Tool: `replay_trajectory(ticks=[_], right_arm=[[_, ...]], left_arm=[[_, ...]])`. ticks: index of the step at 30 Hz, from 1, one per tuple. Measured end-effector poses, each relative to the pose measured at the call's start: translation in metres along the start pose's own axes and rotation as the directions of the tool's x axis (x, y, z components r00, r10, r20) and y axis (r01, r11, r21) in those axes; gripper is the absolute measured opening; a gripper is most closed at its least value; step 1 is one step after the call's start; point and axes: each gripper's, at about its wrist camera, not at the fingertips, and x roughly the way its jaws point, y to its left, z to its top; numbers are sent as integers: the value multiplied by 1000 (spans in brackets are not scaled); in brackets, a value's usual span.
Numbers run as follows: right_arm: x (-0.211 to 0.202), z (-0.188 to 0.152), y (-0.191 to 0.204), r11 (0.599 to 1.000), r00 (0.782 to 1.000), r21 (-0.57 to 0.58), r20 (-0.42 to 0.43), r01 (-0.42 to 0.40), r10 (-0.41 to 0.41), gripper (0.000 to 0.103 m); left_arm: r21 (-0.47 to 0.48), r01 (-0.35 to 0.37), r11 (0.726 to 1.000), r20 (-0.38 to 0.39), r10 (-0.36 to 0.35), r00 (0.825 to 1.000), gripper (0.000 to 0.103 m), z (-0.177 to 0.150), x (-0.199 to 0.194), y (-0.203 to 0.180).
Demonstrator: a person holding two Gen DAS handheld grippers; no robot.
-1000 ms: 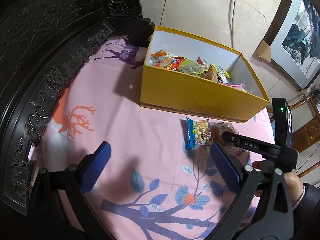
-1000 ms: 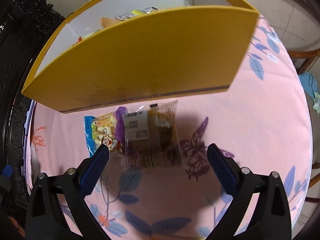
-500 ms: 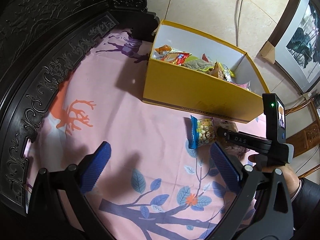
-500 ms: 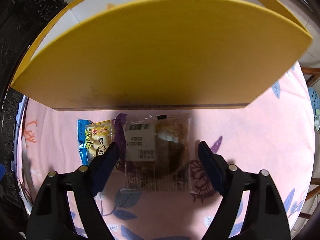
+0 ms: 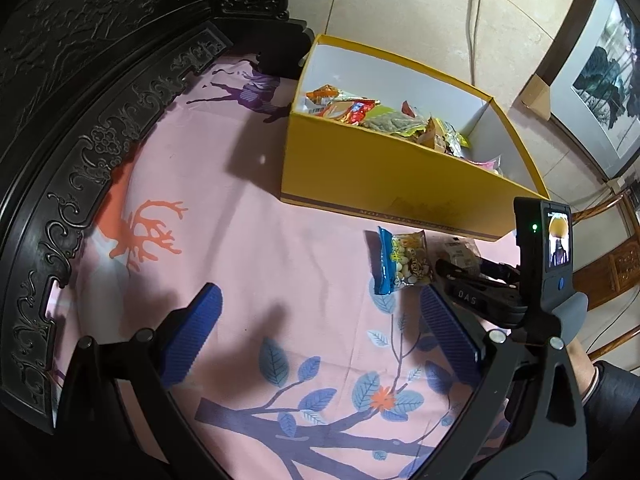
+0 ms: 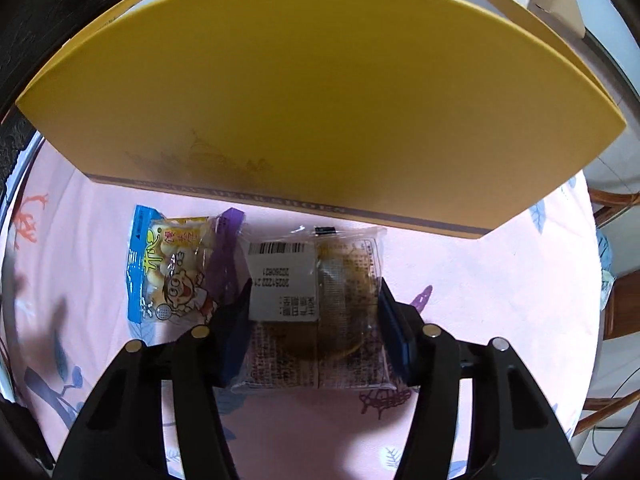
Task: Organize snacks
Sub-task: 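Grasp the blue cartoon biscuit packet with the left tool while the right holds the bread bag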
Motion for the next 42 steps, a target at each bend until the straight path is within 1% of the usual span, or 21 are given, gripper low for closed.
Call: replay_trajectory(ticks=[5, 10, 17, 22, 26, 30, 34, 37, 40, 42], right_arm=[[-3, -6, 0, 1000, 1000, 23, -12, -8, 8, 56], [-13, -22, -23, 996, 999, 79, -27, -38, 40, 56], [-25, -50, -45, 982, 996, 183, -67, -44, 58, 56], [-30, -64, -57, 970, 994, 237, -83, -52, 74, 56], [-34, -66, -72, 962, 993, 264, -84, -63, 88, 56], [-35, -63, -81, 954, 993, 291, -70, -70, 94, 56], [-37, -66, -95, 949, 992, 306, -65, -81, 105, 56], [-45, -63, -95, 946, 992, 312, -59, -84, 107, 56], [-56, -72, -114, 943, 992, 322, -55, -86, 110, 56], [-55, -76, -120, 940, 993, 331, -56, -83, 108, 56]], left_arm=[[10, -5, 1000, 4, 5, 1000, 101, 0, -2, -2], [17, 11, 1000, -13, -10, 1000, 101, -1, 5, -9], [73, 33, 997, -17, -31, 999, 101, 3, 28, -45], [60, 31, 998, -42, -28, 999, 101, 13, 61, -75], [73, 5, 997, -59, 0, 998, 101, 19, 85, -97], [72, -2, 997, -84, 8, 996, 101, 19, 103, -109], [111, -32, 993, -92, 43, 995, 101, 18, 120, -122], [134, -60, 989, -92, 73, 993, 101, 17, 134, -126], [123, -77, 989, -107, 90, 990, 101, 16, 147, -124], [119, -86, 989, -114, 100, 988, 101, 14, 152, -124]])
